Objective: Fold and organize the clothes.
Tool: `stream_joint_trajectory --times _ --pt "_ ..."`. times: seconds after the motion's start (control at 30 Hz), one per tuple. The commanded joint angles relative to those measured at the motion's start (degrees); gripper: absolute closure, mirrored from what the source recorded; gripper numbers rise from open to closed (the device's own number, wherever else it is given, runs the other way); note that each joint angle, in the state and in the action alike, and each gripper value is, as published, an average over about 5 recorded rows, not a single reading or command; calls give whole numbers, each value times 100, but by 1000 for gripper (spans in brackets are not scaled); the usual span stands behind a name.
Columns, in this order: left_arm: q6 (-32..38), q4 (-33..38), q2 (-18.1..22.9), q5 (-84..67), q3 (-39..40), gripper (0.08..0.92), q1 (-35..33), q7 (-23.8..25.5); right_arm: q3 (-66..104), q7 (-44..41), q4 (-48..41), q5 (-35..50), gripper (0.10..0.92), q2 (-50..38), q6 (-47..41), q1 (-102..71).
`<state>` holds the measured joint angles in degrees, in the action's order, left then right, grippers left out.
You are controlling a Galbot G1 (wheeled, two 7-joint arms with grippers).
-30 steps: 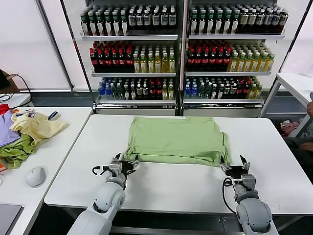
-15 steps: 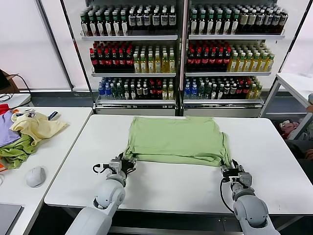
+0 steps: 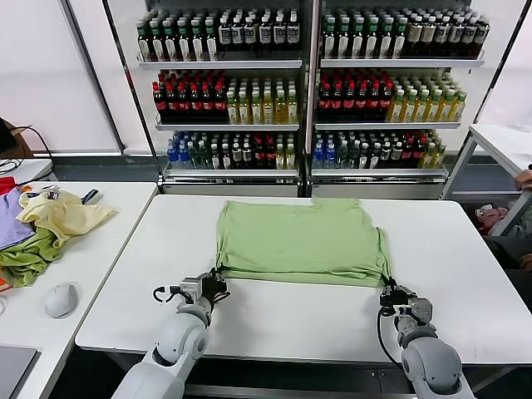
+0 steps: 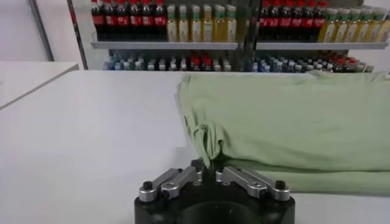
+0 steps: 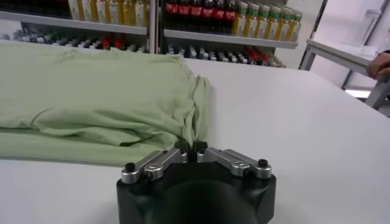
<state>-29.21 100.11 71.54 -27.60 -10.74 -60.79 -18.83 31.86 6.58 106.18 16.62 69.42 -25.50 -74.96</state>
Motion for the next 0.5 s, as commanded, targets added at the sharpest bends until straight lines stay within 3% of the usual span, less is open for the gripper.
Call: stream_joint_trajectory --times 0.03,0.5 --pt "9 687 -26 -44 -119 896 -647 4 211 25 1125 -32 877 -6 31 -1023" --pt "-20 2573 -137 257 -675 896 -2917 -35 409 -119 2115 -674 877 116 -6 -2260"
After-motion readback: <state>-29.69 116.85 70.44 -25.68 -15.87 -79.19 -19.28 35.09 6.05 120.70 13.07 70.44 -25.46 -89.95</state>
